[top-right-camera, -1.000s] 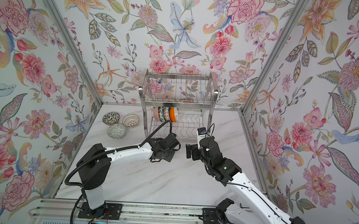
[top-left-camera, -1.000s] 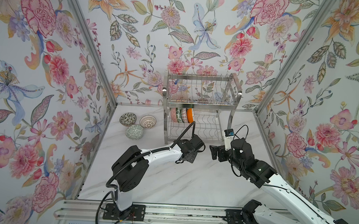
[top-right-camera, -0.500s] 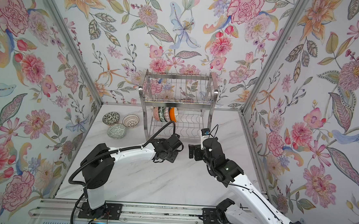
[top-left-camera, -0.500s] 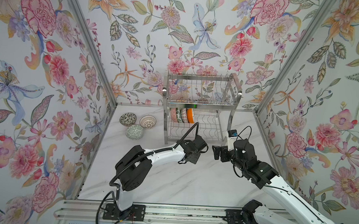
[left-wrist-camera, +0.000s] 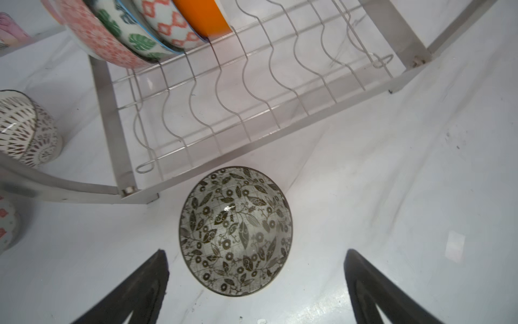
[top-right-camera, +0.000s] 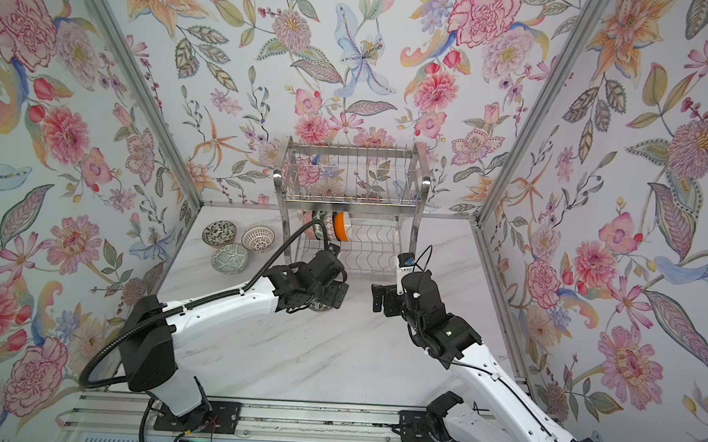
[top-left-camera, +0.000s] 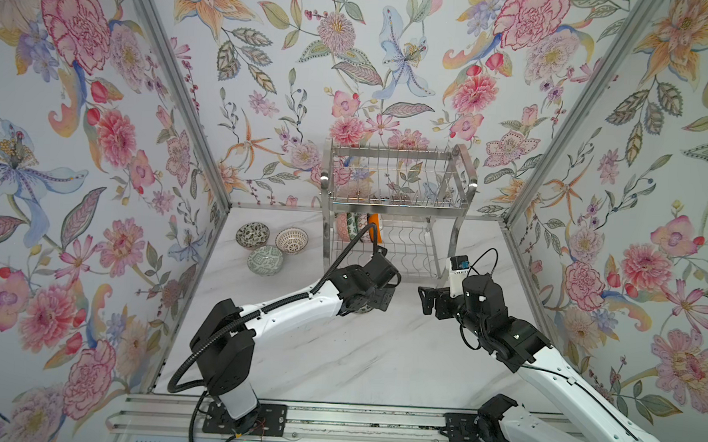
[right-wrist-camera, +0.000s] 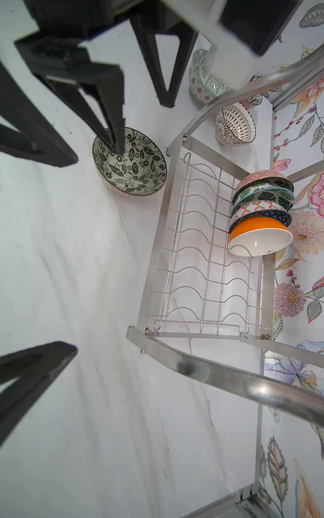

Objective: Load the bowls into the dish rack
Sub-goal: 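Release the black-leaf bowl with the left gripper while the right gripper grasps it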

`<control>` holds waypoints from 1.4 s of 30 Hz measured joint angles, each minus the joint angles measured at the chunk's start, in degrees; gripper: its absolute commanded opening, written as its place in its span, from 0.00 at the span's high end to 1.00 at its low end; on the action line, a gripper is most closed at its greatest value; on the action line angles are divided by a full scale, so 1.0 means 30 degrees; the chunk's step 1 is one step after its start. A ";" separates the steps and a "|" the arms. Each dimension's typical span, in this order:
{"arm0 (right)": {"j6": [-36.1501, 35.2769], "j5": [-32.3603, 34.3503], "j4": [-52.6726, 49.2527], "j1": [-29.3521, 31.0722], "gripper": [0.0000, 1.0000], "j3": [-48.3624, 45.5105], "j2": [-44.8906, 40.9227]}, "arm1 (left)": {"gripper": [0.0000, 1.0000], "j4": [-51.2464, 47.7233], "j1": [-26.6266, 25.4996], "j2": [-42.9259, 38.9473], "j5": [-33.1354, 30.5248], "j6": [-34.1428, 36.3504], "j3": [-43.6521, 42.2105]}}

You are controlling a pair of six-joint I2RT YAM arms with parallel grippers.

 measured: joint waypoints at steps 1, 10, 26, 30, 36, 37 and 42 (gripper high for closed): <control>0.0007 -0.0080 0.0007 0.0000 0.01 0.0000 0.0117 | 0.01 0.0044 0.0372 -0.0554 -0.0015 0.0000 -0.0379; 0.1005 -0.0299 0.1246 0.1909 0.01 0.0168 0.2769 | 0.01 0.1785 0.5595 -0.8094 0.0634 -0.0087 -0.5814; 0.2368 0.1260 0.2186 0.7278 0.01 0.6535 1.3063 | 0.01 0.7308 0.9785 -1.1927 0.6390 -0.3271 -1.4149; 0.2630 0.1559 0.2018 0.7956 0.01 0.8284 1.5314 | 0.01 0.7934 1.0331 -1.2189 0.7111 -0.3789 -1.4979; 0.2856 0.1974 0.1479 0.8371 0.01 0.9712 1.7697 | 0.01 0.8612 1.1191 -1.2888 0.8196 -0.4466 -1.6560; 0.2871 0.2033 0.1392 0.8378 0.00 0.9916 1.7959 | 0.01 0.8750 1.1351 -1.3019 0.8386 -0.4546 -1.6772; 0.3075 0.2361 0.0903 0.8378 0.09 1.1081 1.9336 | 0.01 0.9187 1.2145 -1.3639 0.9209 -0.4954 -1.7602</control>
